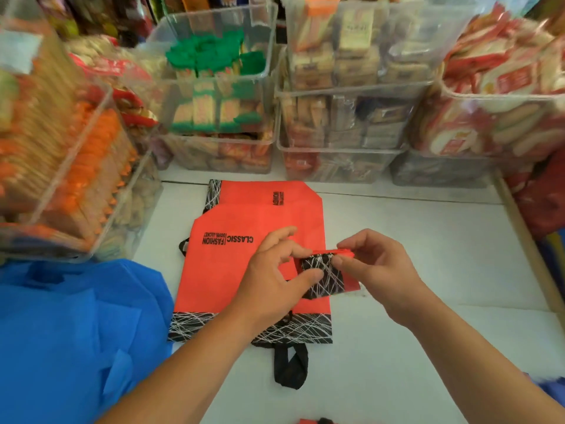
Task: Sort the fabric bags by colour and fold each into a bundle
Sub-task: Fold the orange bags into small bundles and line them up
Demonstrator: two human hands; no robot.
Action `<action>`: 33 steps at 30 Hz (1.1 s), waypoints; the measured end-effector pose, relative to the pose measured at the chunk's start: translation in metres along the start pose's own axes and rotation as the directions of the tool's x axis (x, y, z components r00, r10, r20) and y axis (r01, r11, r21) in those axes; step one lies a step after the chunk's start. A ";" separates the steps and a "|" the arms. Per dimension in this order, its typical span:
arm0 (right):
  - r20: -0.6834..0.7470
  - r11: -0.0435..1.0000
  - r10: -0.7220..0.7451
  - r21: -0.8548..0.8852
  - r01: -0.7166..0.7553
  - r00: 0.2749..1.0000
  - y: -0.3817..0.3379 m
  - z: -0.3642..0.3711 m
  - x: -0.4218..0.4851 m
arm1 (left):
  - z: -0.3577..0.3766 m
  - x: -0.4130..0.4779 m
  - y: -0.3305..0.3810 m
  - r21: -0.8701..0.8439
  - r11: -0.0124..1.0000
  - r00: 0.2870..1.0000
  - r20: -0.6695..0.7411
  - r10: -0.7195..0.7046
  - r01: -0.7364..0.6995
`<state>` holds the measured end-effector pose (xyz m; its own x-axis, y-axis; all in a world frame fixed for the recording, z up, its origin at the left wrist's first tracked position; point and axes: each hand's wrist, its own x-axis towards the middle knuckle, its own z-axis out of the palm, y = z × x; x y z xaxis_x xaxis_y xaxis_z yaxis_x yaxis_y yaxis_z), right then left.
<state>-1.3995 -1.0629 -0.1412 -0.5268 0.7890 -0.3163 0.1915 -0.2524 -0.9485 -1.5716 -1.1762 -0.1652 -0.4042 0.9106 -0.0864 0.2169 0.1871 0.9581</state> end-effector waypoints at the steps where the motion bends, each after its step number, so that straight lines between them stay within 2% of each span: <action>1: 0.020 1.000 -0.021 -0.017 0.021 1.000 -0.015 0.001 -0.009 | -0.006 -0.009 0.018 -0.051 0.997 0.998 0.036 -0.047 0.049; 3: 0.080 0.995 -0.057 -0.075 0.063 0.995 -0.047 0.006 -0.027 | -0.020 -0.030 0.051 -0.125 0.988 0.992 0.094 -0.083 0.094; 5: 0.156 0.990 -0.080 -0.107 0.097 0.985 -0.079 0.011 -0.045 | -0.033 -0.050 0.083 -0.137 0.987 0.994 0.089 -0.067 0.079; 12: 0.275 0.972 -0.116 -0.168 0.166 0.955 -0.157 0.046 -0.119 | -0.064 -0.119 0.169 -0.232 0.970 0.990 -0.141 0.032 -0.064; 16: 0.186 0.983 -0.173 -0.035 0.183 0.967 -0.176 0.065 -0.147 | -0.084 -0.147 0.194 -0.214 0.975 0.990 -0.135 0.036 -0.065; 20: 0.031 0.989 -0.148 0.011 0.148 0.988 -0.190 0.077 -0.161 | -0.102 -0.177 0.194 -0.021 0.999 0.999 0.036 -0.025 0.026; 23: -0.015 0.990 -0.144 0.007 0.144 0.989 -0.194 0.078 -0.161 | -0.110 -0.189 0.178 0.099 0.995 0.999 -0.030 0.023 -0.019; 28: -0.040 0.992 -0.123 0.015 0.124 0.992 -0.190 0.079 -0.161 | -0.135 -0.197 0.173 0.026 0.999 0.998 -0.052 0.035 -0.033; 33: -0.202 0.991 -0.120 0.035 0.130 0.972 -0.180 0.074 -0.160 | -0.167 -0.196 0.172 -0.139 0.990 0.989 -0.145 0.012 -0.033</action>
<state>-1.4112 -1.1852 0.0793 -0.3681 0.9102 -0.1900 0.0928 -0.1674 -0.9815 -1.6034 -1.3844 0.0624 -0.5260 0.8498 -0.0341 0.1047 0.1045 0.9890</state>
